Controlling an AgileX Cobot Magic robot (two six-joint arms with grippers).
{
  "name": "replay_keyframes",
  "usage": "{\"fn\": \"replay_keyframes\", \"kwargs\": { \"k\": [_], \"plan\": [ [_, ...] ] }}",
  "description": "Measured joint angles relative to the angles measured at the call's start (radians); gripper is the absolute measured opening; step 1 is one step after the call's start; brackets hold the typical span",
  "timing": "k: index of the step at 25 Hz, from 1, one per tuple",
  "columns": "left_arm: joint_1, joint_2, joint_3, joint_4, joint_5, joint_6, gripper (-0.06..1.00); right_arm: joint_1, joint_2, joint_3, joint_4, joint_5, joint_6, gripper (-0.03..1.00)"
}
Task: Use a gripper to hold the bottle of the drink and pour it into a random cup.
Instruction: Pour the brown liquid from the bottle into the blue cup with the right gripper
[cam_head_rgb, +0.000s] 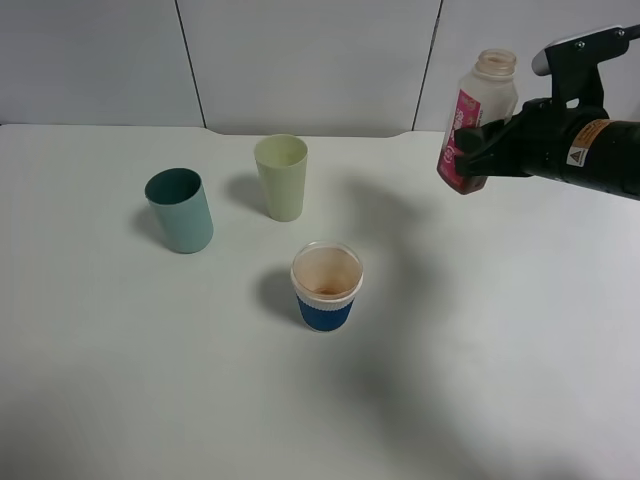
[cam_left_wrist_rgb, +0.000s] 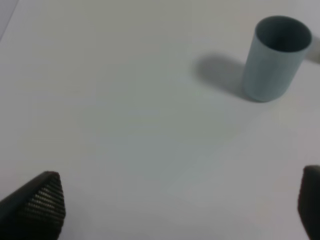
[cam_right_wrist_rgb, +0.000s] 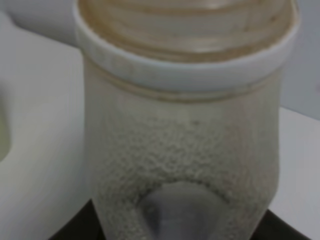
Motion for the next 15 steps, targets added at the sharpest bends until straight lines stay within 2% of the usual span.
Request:
{"fn": "replay_keyframes", "kwargs": {
  "k": [6, 10, 15],
  "plan": [
    [0.000, 0.000, 0.000, 0.000, 0.000, 0.000, 0.93, 0.069, -0.006, 0.000, -0.119, 0.019, 0.000, 0.36],
    [0.000, 0.000, 0.000, 0.000, 0.000, 0.000, 0.93, 0.097, -0.006, 0.000, -0.156, 0.031, -0.004, 0.36],
    [0.000, 0.000, 0.000, 0.000, 0.000, 0.000, 0.93, 0.153, -0.006, 0.000, -0.199, 0.100, -0.083, 0.36]
  ]
}}
